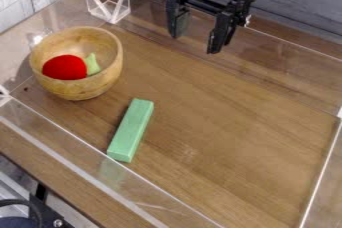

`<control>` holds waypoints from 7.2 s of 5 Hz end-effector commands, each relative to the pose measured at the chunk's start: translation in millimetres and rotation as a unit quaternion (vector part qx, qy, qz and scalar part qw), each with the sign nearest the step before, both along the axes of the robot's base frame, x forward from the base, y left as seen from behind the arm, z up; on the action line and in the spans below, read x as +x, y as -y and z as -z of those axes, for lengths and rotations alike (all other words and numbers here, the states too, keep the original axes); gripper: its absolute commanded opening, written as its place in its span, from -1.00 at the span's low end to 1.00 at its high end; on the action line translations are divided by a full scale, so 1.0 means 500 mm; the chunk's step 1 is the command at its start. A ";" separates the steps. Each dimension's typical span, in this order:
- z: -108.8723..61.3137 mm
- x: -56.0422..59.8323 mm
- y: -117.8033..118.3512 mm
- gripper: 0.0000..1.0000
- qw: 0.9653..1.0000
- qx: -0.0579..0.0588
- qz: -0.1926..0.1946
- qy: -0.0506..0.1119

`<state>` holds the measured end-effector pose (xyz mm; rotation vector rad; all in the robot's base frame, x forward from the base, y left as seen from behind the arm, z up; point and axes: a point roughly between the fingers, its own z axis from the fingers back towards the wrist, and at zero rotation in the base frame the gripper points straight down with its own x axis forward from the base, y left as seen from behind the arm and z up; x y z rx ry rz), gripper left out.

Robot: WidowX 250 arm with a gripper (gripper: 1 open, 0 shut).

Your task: Move the red object to the right side of the table

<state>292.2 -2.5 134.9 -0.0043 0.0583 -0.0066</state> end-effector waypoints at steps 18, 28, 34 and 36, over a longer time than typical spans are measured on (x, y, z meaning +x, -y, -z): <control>0.200 -0.111 -0.348 -1.00 0.935 -0.108 0.328 0.085; 0.149 -0.064 -0.341 1.00 0.908 -0.169 0.376 0.078; 0.163 -0.043 -0.239 -1.00 0.925 -0.183 0.322 0.085; 0.113 -0.041 -0.178 -1.00 0.927 -0.180 0.317 0.086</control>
